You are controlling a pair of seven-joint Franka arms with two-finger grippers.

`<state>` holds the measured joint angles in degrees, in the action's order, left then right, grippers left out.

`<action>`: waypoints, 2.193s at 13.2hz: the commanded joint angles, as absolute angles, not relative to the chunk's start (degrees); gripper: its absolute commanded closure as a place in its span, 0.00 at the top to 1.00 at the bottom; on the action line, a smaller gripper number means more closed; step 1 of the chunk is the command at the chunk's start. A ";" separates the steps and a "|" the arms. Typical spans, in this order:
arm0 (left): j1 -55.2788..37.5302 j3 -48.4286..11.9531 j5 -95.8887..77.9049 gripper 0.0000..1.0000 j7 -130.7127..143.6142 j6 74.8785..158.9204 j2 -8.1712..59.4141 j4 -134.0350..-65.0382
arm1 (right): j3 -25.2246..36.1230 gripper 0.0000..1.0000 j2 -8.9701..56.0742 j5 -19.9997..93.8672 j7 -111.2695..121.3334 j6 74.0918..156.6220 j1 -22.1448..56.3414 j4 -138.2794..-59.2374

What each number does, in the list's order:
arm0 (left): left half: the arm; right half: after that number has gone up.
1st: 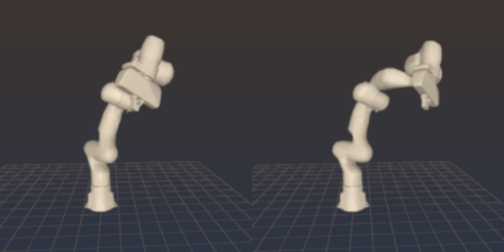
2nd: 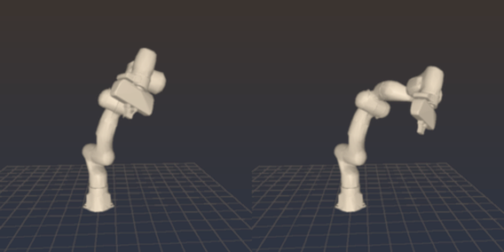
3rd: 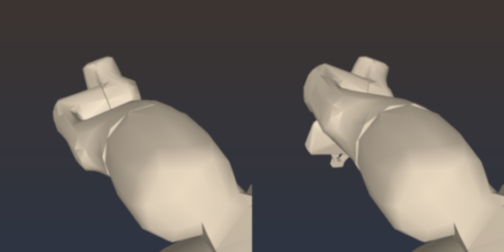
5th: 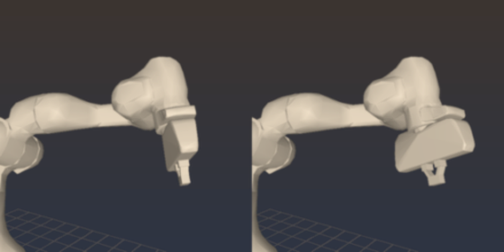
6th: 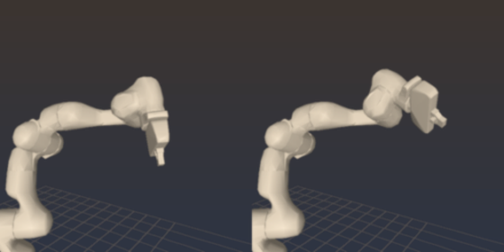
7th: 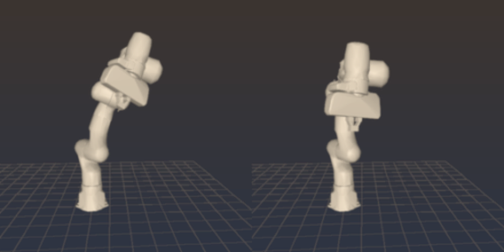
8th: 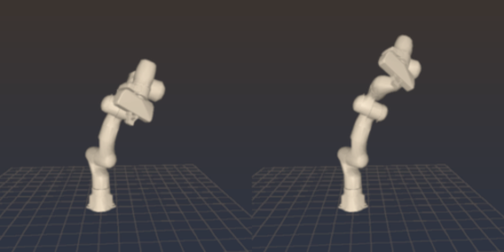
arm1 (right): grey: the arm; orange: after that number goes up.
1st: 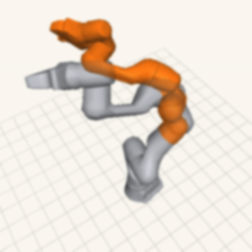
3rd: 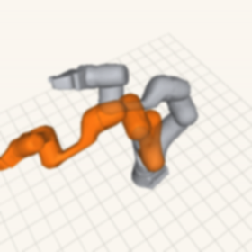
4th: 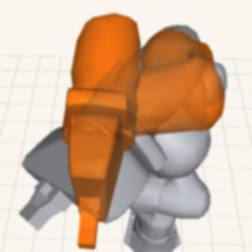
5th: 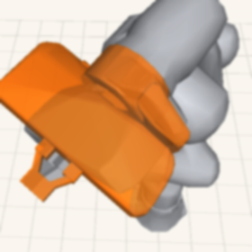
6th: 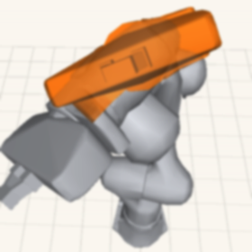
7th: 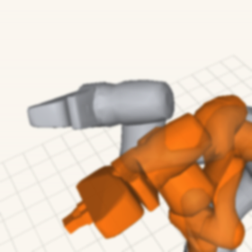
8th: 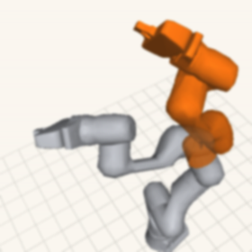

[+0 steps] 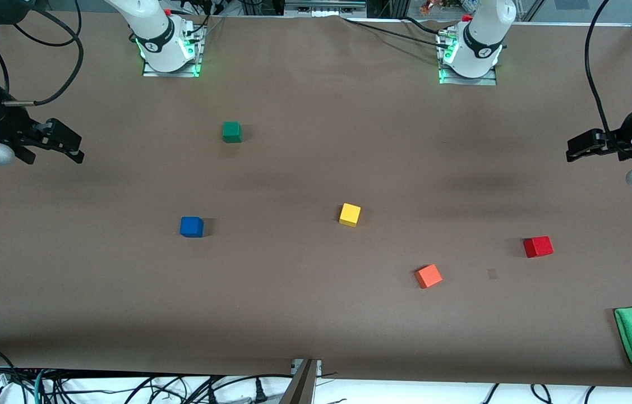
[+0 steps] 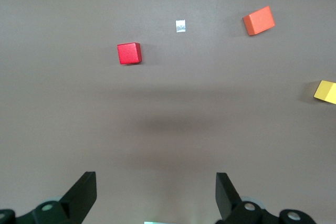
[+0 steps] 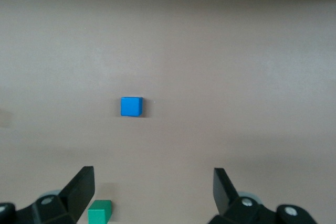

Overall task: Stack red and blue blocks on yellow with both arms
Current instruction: 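Move both grippers out from the rest pose toward the table, then lower the right gripper onto blue cube while the left gripper reaches red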

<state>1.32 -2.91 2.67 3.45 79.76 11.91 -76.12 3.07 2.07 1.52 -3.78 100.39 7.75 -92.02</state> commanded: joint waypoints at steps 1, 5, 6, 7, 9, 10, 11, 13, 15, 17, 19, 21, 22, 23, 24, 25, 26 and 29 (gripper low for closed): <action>1.06 -2.55 2.28 1.00 2.81 79.80 12.22 -75.76 | 2.72 1.00 3.25 0.97 -3.16 100.02 7.47 -90.26; 2.02 -2.29 2.37 1.00 2.37 80.59 15.80 -74.97 | 2.72 1.00 3.25 1.23 -2.90 99.93 7.56 -90.18; 2.46 -2.29 2.55 1.00 2.37 80.60 17.91 -74.97 | 2.72 1.00 3.25 1.67 -3.34 100.02 7.47 -90.18; 2.72 -2.29 2.55 1.00 2.37 80.94 20.02 -74.97 | 2.72 1.00 3.69 1.67 -3.17 100.02 7.56 -90.18; 4.21 -2.29 3.16 1.00 2.37 86.02 22.49 -75.67 | 2.55 1.00 7.53 1.41 -3.25 102.89 7.82 -90.09; 5.78 -2.37 3.16 1.00 2.20 87.87 24.33 -76.02 | 2.55 1.00 9.65 1.32 -3.34 105.36 7.82 -90.09; 6.76 -2.37 3.16 1.00 2.20 88.93 26.52 -76.11 | 2.55 1.00 11.23 1.32 -3.86 105.99 7.91 -90.26; 8.25 -2.29 3.25 1.00 2.11 94.72 31.00 -76.46 | 2.46 1.00 14.14 0.36 -3.34 106.00 8.35 -90.09; 9.93 -2.37 3.16 1.00 -0.07 100.60 33.65 -78.30 | 2.37 1.00 17.03 0.09 -3.16 105.65 9.22 -90.26; 10.19 -2.37 2.99 1.00 -1.05 106.41 34.54 -81.28 | 2.37 1.00 21.34 0.09 -4.13 106.60 10.89 -90.09; 10.37 -2.37 2.90 1.00 -1.05 113.60 35.24 -85.58 | 2.29 1.00 26.17 1.05 -4.39 111.41 11.60 -90.09; 10.98 -2.37 2.64 1.00 -1.14 119.59 35.24 -90.07 | 2.29 1.00 31.44 2.98 -4.40 120.19 12.48 -90.09; 10.99 -2.37 2.64 1.00 -1.14 121.71 35.33 -91.57 | 2.29 1.00 33.81 4.03 -4.39 123.63 12.48 -90.09; 11.25 -2.37 2.64 1.00 -1.14 123.64 35.68 -92.71 | 2.29 1.00 35.58 5.26 -4.39 126.45 12.48 -90.09; 11.51 -2.37 2.72 1.00 -1.14 125.40 36.29 -93.51 | 2.29 1.00 36.99 5.97 -4.39 128.48 12.57 -90.09; 11.86 -2.37 2.72 1.00 -1.23 126.55 36.91 -94.21 | 2.29 1.00 38.05 6.24 -4.48 129.80 13.09 -90.35; 11.95 -2.37 2.72 1.00 -1.49 127.61 37.26 -94.83 | 2.29 1.00 38.67 7.11 -4.48 130.77 13.79 -90.70; 12.65 -2.37 2.72 1.00 -2.37 130.69 38.58 -95.89 | 2.20 1.00 38.59 8.26 -6.41 132.80 14.85 -94.38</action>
<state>11.90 -2.18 2.73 -0.58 128.67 38.35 -94.81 2.28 39.54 7.18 -4.96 131.96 14.48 -92.26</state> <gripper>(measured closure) 0.000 0.000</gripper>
